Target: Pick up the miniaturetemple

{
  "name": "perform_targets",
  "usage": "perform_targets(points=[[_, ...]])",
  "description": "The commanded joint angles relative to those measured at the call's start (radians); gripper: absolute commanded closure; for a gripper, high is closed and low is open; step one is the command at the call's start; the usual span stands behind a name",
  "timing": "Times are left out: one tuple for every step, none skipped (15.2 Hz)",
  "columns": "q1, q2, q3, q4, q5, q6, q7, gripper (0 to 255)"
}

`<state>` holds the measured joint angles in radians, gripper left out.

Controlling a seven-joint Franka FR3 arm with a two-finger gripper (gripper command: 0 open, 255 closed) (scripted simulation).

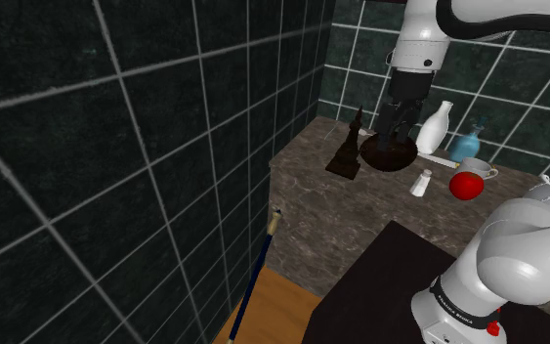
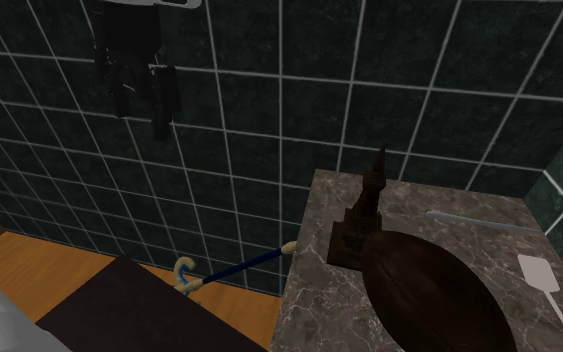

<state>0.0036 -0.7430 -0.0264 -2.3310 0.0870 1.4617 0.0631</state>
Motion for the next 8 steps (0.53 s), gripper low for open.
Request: perform_targets(points=[[0.000, 0.000, 0.000, 0.000, 0.000, 0.000, 0.000, 0], [-0.004, -0.005, -0.017, -0.020, -0.019, 0.032, -0.030, 0], [-0.009, -0.008, -0.034, -0.038, -0.037, 0.065, -0.060, 0], [-0.014, -0.010, -0.051, -0.055, -0.054, 0.099, -0.090, 0], [-0.018, -0.009, -0.069, -0.070, -0.071, 0.134, -0.120, 0], [-0.023, -0.007, -0.087, -0.085, -0.087, 0.169, -0.149, 0], [-0.027, -0.003, -0.106, -0.097, -0.102, 0.205, -0.178, 0], [-0.031, 0.002, -0.125, -0.109, -0.117, 0.242, -0.207, 0]])
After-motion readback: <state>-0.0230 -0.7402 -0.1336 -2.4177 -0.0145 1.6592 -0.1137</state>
